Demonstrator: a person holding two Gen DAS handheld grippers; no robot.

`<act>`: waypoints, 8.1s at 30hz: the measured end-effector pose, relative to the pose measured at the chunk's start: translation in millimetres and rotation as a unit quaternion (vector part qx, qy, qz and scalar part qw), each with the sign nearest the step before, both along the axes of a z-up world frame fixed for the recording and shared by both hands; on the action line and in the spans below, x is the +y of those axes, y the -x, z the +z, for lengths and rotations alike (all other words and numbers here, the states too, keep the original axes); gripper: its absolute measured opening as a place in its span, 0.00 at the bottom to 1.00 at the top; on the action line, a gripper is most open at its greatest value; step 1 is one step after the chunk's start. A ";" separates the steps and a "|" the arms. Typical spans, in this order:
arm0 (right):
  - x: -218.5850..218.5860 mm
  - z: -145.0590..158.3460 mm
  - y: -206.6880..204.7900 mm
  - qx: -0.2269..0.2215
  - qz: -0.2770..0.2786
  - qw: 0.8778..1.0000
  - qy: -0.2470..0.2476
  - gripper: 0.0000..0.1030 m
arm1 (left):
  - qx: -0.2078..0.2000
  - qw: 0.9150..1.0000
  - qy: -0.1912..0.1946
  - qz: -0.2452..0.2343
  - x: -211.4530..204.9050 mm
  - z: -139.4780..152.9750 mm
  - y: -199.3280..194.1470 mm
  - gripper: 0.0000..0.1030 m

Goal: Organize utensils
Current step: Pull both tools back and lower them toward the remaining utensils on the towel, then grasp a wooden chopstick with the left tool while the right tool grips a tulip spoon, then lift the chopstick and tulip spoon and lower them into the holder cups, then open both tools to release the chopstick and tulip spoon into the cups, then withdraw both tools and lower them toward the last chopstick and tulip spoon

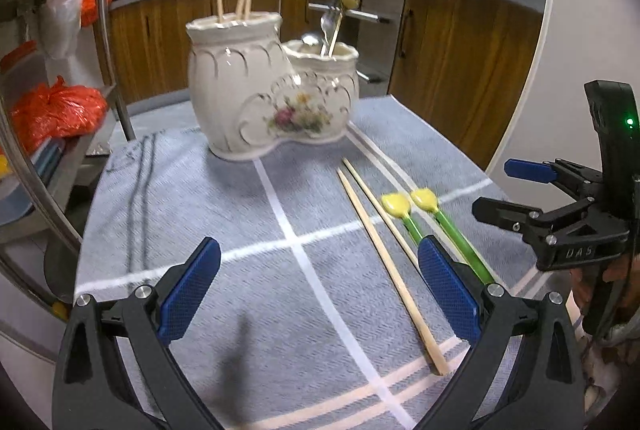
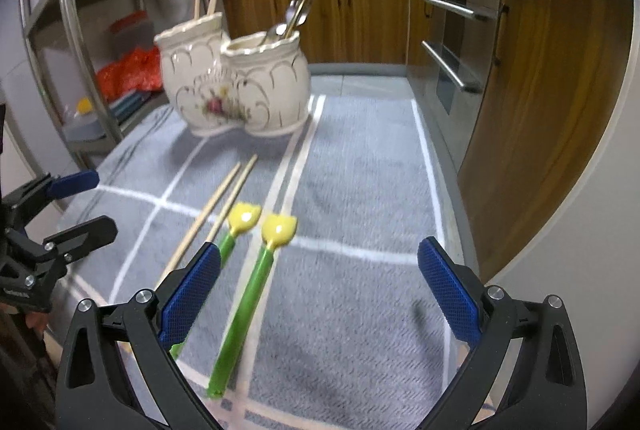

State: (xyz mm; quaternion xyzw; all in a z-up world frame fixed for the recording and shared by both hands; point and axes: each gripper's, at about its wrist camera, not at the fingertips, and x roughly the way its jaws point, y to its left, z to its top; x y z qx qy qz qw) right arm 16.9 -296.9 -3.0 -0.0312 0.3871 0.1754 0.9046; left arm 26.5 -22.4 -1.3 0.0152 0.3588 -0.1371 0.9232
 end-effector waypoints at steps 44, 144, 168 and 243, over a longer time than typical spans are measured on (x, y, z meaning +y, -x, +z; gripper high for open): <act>22.6 -16.4 -19.6 0.072 0.068 0.995 0.012 0.15 | 0.087 0.993 -0.045 -0.066 1.5 -20.7 -9.0 0.06; 77.5 93.8 -148.2 -0.229 0.039 0.961 -0.148 0.10 | -0.259 0.959 0.096 0.055 49.6 100.5 -154.2 0.06; 93.0 45.5 -144.0 -0.122 0.088 0.983 -0.110 0.10 | -0.208 0.974 0.059 0.061 69.9 60.1 -124.8 0.06; 49.8 -10.3 -9.9 0.066 0.042 0.997 0.003 0.10 | -0.024 1.000 -0.010 0.015 24.4 9.1 -4.2 0.94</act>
